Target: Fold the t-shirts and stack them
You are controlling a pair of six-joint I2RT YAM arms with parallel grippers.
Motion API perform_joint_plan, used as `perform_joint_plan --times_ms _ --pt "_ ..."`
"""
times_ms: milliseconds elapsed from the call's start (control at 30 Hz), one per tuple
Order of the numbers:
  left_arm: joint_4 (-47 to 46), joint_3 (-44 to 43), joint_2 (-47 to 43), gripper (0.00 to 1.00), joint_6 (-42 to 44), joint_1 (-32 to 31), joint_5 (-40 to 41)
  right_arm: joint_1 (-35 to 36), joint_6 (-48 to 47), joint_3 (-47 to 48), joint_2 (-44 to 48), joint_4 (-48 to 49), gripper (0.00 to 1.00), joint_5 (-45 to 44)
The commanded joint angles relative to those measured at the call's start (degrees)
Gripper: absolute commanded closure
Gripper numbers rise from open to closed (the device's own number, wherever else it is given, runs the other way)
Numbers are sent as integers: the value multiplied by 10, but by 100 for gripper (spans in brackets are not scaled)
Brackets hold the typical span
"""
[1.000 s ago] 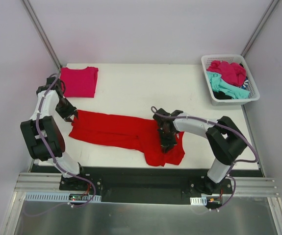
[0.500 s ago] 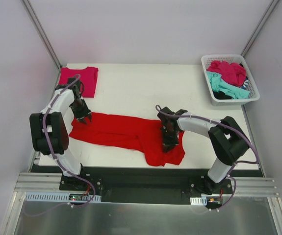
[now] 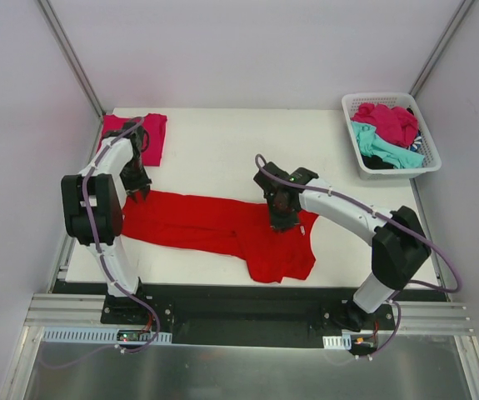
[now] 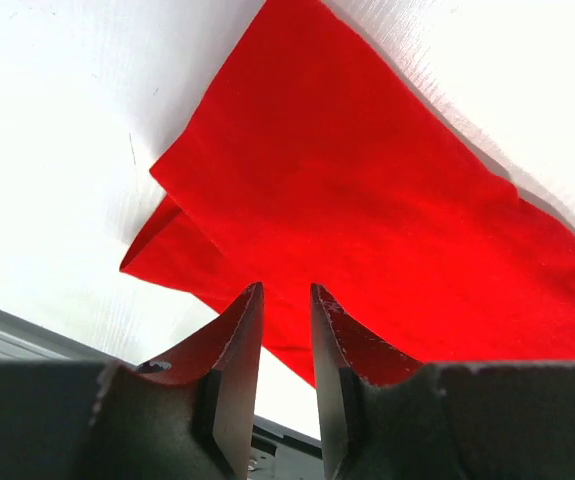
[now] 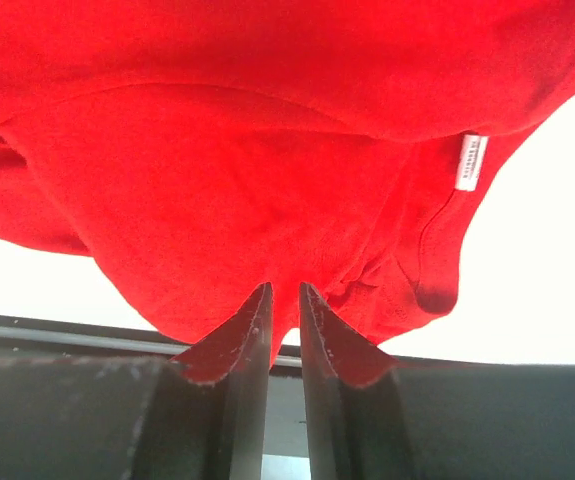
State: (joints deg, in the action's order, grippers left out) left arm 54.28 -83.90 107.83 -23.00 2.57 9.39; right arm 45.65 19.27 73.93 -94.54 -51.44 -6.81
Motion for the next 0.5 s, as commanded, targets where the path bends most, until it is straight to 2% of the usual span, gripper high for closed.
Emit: perform_joint_plan --times_ms 0,200,333,467 --pt "20 -8 4 75 -10 -12 69 1 9 -13 -16 -20 79 -44" --pt "1 21 19 75 -33 -18 70 3 36 -44 -80 48 81 -22" --pt "-2 25 29 76 -40 -22 94 6 58 -77 -65 93 82 -34" --pt "-15 31 19 76 -54 -39 161 7 74 -94 -43 115 81 -59"
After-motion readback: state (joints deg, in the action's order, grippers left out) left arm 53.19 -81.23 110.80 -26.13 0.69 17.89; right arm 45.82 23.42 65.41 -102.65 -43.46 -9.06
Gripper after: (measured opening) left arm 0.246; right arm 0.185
